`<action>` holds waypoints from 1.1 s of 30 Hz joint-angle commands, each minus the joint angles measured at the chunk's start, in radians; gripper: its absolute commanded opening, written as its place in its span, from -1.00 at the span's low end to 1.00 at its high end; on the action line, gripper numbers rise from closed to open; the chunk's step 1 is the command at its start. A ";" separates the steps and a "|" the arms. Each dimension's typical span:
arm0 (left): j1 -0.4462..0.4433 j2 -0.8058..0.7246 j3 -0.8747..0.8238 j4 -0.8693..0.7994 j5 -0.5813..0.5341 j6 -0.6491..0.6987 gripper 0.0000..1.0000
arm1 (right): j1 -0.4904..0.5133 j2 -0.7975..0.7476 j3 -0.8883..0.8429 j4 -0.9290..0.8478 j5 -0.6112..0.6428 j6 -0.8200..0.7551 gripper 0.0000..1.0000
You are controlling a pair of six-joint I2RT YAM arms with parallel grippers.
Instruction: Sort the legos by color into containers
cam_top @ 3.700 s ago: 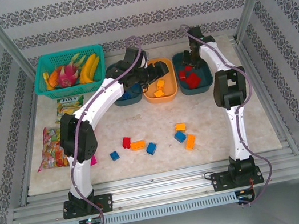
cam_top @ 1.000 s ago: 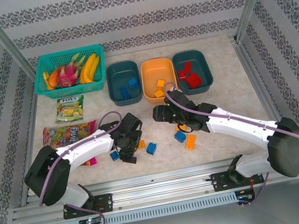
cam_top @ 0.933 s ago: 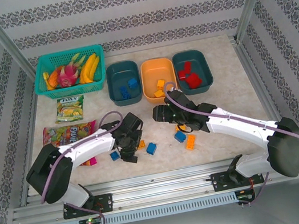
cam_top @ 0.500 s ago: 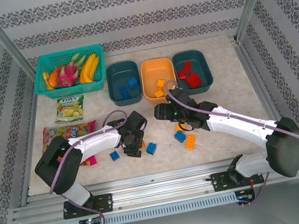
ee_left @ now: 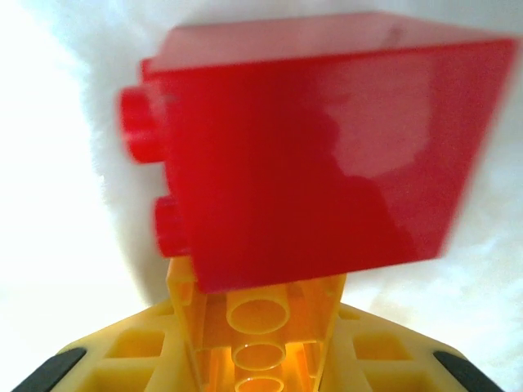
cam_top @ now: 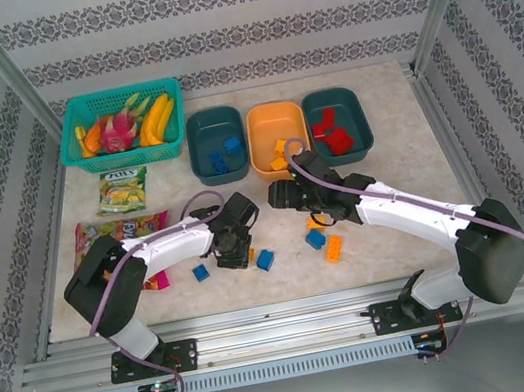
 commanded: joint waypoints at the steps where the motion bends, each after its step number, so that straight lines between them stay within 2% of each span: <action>1: 0.027 -0.019 0.096 -0.050 -0.089 -0.026 -0.50 | -0.025 0.001 0.071 -0.004 0.002 -0.039 0.51; 7: 0.079 -0.001 0.342 -0.155 -0.127 0.289 -0.51 | -0.076 -0.028 0.182 0.063 0.048 -0.081 0.52; 11: 0.133 0.085 0.505 -0.147 -0.076 0.521 -0.51 | -0.118 -0.013 0.200 0.200 0.072 -0.096 0.53; 14: 0.171 0.208 0.693 -0.167 -0.011 0.726 -0.48 | -0.157 0.031 0.219 0.277 0.057 -0.079 0.53; 20: 0.209 0.516 1.159 -0.301 0.019 1.069 -0.47 | -0.242 0.126 0.297 0.277 -0.026 -0.059 0.54; 26: 0.226 0.782 1.500 -0.340 0.030 1.196 -0.48 | -0.348 0.232 0.347 0.267 -0.172 0.044 0.54; 29: 0.230 0.836 1.512 -0.247 0.051 1.215 -0.48 | -0.393 0.272 0.366 0.251 -0.232 0.087 0.53; 33: 0.230 0.903 1.551 -0.242 0.043 1.218 -0.45 | -0.424 0.282 0.359 0.250 -0.261 0.100 0.53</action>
